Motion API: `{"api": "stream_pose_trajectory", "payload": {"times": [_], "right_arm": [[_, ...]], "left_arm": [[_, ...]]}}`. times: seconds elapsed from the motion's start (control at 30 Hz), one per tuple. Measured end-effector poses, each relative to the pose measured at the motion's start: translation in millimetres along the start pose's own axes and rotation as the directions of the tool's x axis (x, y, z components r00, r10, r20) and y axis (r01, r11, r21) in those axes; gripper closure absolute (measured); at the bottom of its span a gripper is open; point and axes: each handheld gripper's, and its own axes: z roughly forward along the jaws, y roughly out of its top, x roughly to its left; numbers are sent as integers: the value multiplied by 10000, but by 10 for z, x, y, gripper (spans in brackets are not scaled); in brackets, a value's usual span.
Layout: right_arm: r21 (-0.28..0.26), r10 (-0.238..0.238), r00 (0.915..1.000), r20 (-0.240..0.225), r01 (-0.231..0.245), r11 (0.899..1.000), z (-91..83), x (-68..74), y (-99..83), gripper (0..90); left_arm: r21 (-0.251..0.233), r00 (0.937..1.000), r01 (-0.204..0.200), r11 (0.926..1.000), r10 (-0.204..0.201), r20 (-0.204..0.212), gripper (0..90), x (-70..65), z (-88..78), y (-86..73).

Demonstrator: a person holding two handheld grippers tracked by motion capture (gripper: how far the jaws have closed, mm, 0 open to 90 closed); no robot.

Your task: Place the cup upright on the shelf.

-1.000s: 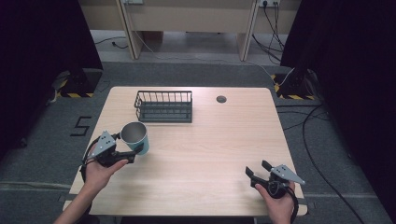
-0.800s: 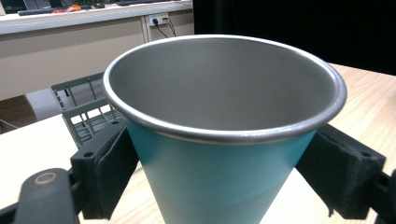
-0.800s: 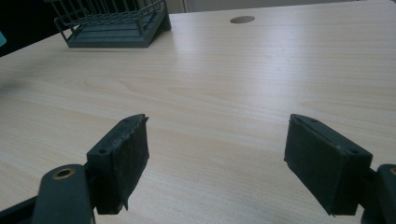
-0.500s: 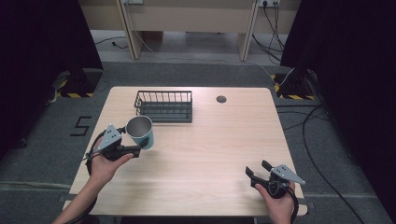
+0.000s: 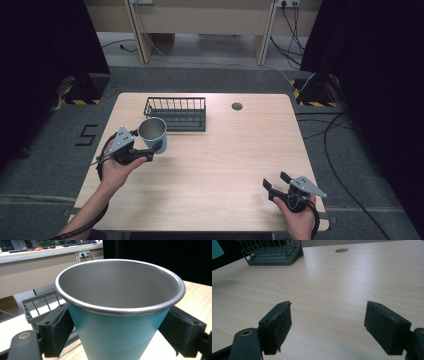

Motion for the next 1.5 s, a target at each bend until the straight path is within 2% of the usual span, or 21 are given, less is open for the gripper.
{"api": "stream_pose_trajectory", "payload": {"times": [1.5], "right_arm": [[49, 105, 9999, 17, -105, 9999, 0, -6, 1, 227]], "left_arm": [[-496, 9992, 101, 9987, -120, -371, 152, 198, 359, 384]]}}
